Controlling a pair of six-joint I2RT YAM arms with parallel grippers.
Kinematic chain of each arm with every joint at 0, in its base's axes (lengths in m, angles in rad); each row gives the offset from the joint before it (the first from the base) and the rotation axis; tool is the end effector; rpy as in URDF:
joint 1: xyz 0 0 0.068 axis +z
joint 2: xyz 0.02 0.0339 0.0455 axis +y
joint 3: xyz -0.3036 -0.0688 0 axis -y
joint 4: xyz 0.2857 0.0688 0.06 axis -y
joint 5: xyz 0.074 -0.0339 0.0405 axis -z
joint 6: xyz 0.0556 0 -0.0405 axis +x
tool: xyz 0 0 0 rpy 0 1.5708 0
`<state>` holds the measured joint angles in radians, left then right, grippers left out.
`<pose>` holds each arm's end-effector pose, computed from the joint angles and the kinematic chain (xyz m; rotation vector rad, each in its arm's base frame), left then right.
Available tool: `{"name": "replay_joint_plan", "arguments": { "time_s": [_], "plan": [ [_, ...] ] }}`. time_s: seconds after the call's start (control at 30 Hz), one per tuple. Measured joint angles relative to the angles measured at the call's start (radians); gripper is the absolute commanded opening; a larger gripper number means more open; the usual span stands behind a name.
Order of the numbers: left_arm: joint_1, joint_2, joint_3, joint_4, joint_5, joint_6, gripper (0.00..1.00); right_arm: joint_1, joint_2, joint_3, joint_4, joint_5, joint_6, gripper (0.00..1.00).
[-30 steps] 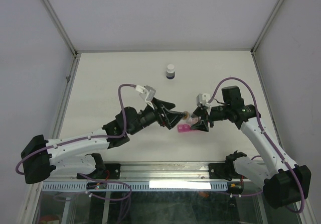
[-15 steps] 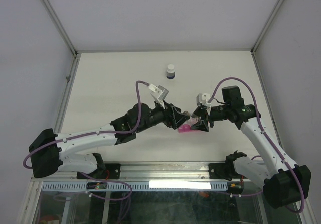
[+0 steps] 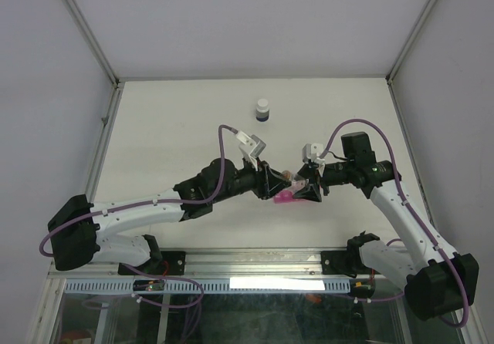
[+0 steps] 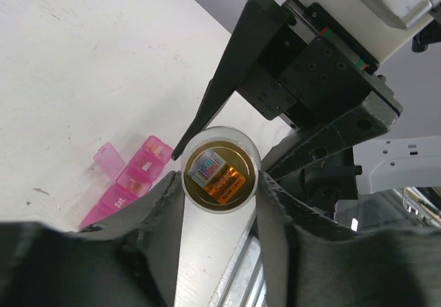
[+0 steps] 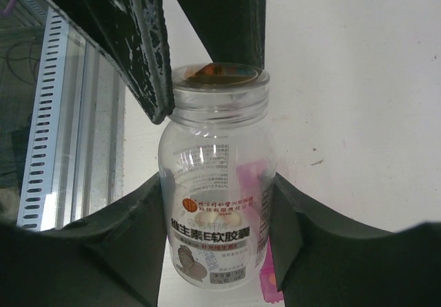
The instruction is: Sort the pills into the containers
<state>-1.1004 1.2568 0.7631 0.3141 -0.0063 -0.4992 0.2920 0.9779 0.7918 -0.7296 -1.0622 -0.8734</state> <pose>0.1516 -0.2974 0.2966 0.5577 1.8159 -1.1331 0.1812 0.1052 0.2912 -1.4785 1.4954 0.9597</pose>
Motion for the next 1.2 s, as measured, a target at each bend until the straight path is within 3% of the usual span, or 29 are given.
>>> {"name": "replay_joint_plan", "arguments": {
  "time_s": [0.07, 0.13, 0.23, 0.3, 0.33, 0.4, 0.47, 0.6, 0.73, 0.87, 1.0, 1.1, 1.2],
  "plan": [
    [0.001, 0.0, 0.0, 0.002, 0.019, 0.031, 0.17, 0.0, 0.0, 0.0, -0.001, 0.001, 0.0, 0.0],
    [0.005, 0.0, -0.008, 0.029, 0.06, 0.107, 0.12, 0.0, 0.0, 0.0, -0.004, 0.0, 0.0, 0.0],
    [0.038, 0.0, -0.053, 0.111, 0.18, 0.266, 0.13, 0.004, -0.001, 0.0, -0.017, -0.003, -0.008, 0.0],
    [0.08, 0.0, -0.077, 0.161, 0.311, 0.387, 0.19, 0.014, -0.001, 0.0, -0.018, -0.005, -0.019, 0.0],
    [0.102, 0.003, -0.078, 0.169, 0.378, 0.441, 0.3, 0.018, -0.001, 0.0, -0.017, -0.01, -0.023, 0.0],
    [0.142, 0.018, -0.063, 0.17, 0.492, 0.538, 0.71, 0.02, -0.002, 0.0, -0.014, -0.015, -0.027, 0.0],
    [0.165, 0.04, -0.03, 0.142, 0.563, 0.607, 0.95, 0.018, -0.007, 0.0, -0.012, -0.011, -0.027, 0.0],
    [0.179, 0.035, -0.024, 0.134, 0.578, 0.645, 0.99, 0.005, -0.027, 0.0, -0.011, 0.0, -0.026, 0.0],
    [0.179, -0.055, -0.121, 0.231, 0.502, 0.552, 0.99, 0.005, -0.037, 0.0, -0.011, 0.0, -0.026, 0.0],
    [0.179, -0.19, -0.285, 0.382, 0.393, 0.325, 0.99, 0.005, -0.037, 0.0, -0.011, 0.0, -0.026, 0.0],
    [0.179, -0.255, -0.447, 0.599, 0.312, 0.048, 0.92, 0.005, -0.037, 0.0, -0.011, 0.0, -0.026, 0.0],
    [0.161, -0.275, -0.446, 0.563, 0.218, -0.059, 0.93, 0.005, -0.036, 0.0, -0.012, 0.0, -0.026, 0.0],
    [0.049, -0.283, -0.326, 0.367, 0.034, -0.054, 0.93, 0.005, -0.035, 0.0, -0.011, 0.0, -0.026, 0.0]
  ]
}}
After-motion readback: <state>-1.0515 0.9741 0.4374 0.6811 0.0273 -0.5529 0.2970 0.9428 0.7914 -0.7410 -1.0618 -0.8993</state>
